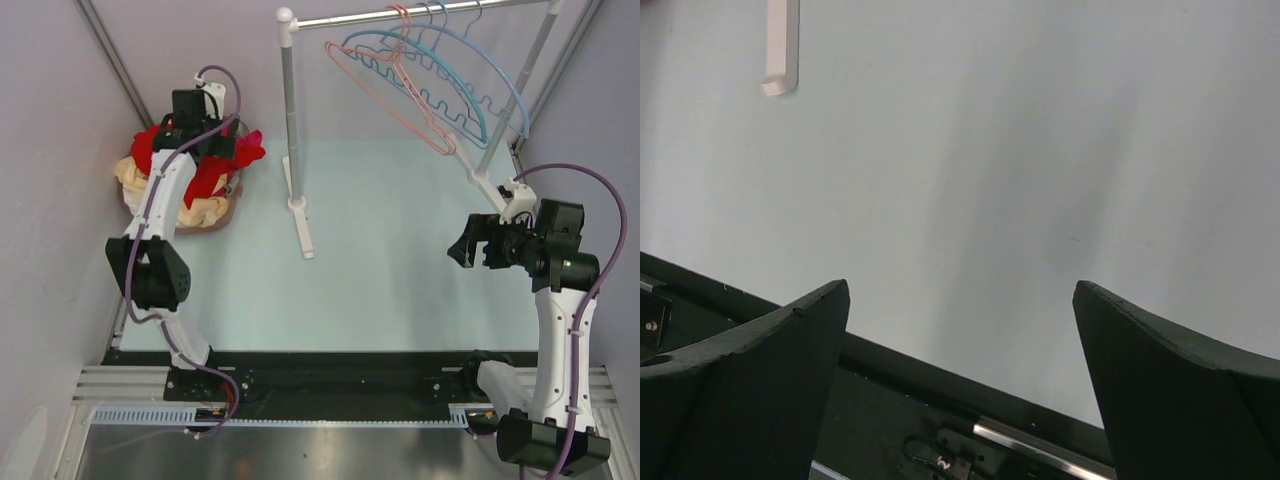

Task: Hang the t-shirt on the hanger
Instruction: Pick up the T-shirt and place it in the bin.

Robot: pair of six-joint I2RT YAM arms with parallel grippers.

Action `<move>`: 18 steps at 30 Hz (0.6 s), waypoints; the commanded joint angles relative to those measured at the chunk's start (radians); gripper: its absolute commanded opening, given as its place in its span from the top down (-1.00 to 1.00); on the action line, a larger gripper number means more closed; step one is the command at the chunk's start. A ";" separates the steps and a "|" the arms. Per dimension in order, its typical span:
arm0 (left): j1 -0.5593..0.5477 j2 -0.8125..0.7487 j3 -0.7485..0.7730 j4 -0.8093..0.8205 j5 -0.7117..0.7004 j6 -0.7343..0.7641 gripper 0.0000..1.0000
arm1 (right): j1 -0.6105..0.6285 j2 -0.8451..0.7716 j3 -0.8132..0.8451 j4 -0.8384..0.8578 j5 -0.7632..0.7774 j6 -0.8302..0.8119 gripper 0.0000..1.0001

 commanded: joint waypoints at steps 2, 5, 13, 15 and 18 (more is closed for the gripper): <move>0.032 0.158 0.144 0.085 -0.098 0.073 -1.00 | 0.011 0.012 0.009 0.011 -0.012 -0.015 -0.99; 0.055 0.270 0.226 0.074 -0.144 0.079 -0.99 | 0.014 0.020 0.002 0.020 -0.004 -0.013 -0.99; 0.119 0.211 0.168 -0.004 -0.048 0.059 0.49 | 0.025 0.021 -0.004 0.019 -0.009 -0.042 -0.99; 0.130 0.091 0.120 -0.013 0.012 0.047 0.90 | 0.027 0.023 0.005 0.002 -0.018 -0.058 -0.99; 0.129 -0.080 0.042 -0.061 0.096 0.058 0.99 | 0.028 0.029 0.020 -0.029 -0.033 -0.096 -0.99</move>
